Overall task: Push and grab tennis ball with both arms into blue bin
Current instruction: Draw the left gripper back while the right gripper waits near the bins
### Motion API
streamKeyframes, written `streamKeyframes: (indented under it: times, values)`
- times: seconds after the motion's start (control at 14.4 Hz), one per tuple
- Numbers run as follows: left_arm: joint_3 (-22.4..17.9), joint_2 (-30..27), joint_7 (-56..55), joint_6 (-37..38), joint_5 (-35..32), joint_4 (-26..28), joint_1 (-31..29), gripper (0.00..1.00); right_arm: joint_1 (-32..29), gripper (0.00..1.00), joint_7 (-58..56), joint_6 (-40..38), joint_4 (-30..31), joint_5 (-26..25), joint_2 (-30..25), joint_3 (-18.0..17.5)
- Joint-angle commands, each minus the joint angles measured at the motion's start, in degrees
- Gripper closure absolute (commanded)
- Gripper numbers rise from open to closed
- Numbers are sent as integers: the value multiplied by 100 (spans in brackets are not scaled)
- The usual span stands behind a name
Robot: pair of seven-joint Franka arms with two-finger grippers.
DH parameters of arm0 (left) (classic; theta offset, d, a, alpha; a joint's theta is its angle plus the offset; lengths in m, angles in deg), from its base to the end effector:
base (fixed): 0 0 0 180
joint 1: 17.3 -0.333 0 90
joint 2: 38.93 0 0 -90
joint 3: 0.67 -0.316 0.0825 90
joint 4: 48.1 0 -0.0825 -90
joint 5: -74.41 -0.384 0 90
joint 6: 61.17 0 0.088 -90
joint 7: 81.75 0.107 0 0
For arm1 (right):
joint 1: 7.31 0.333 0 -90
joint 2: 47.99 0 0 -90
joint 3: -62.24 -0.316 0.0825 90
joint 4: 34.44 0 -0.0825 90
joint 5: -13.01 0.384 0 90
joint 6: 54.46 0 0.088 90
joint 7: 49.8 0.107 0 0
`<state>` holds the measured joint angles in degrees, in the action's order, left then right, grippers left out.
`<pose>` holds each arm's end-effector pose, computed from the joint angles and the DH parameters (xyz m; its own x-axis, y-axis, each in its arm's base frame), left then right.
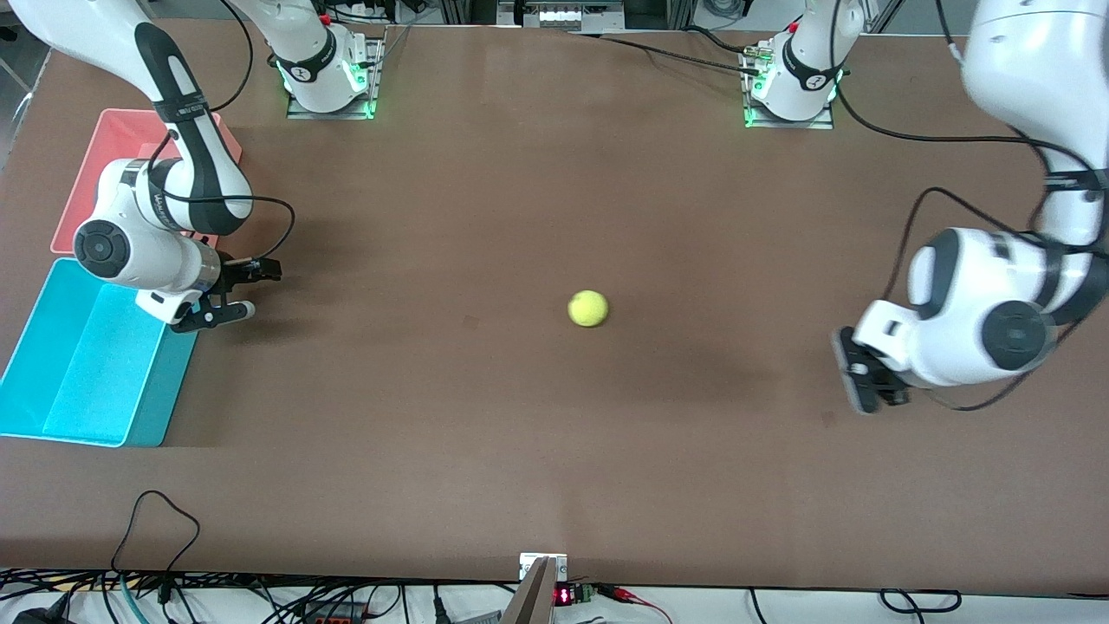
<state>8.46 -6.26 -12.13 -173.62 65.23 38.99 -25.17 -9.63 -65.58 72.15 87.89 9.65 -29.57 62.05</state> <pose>0.6885 0.0115 0.3220 0.2741 -0.9573 -0.0923 -0.9547 -0.2824 0.0938 0.5438 -0.0222 0.2364 0.9308 0.2708 -0.2455 0.2714 -0.9619 -0.0319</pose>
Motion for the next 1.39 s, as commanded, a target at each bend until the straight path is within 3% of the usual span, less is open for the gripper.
streamKeyframes:
  times: [0.0, 0.14, 0.21, 0.35, 0.56, 0.76, 1.32]
  values:
    - [71, 47, 17, 345, 39, -384, -127, 100, 99, 0, -344, -58, 28, 28, 3, -43]
    - [80, 47, -53, 766, 100, -858, -110, 97, 143, 0, -1440, -14, 10, 37, 143, -43]
    - [80, 47, -176, 960, 179, -1060, -101, 83, 126, 0, -1871, -5, -16, 28, 257, -43]
    - [71, 47, -413, 1311, 258, -1377, -144, 0, 152, 0, -2655, 100, -25, 37, 407, -26]
    - [36, -102, -606, 1717, 390, -1703, -198, 0, 135, 0, -3639, 354, -25, 28, 504, -25]
    - [89, -304, -1325, 1727, 408, -1730, -189, 0, 152, 0, -3906, 399, -34, 28, 504, -25]
    - [642, -735, -4988, 2139, 408, -1634, -92, 0, 223, 0, -4047, 408, -25, 19, 478, -34]
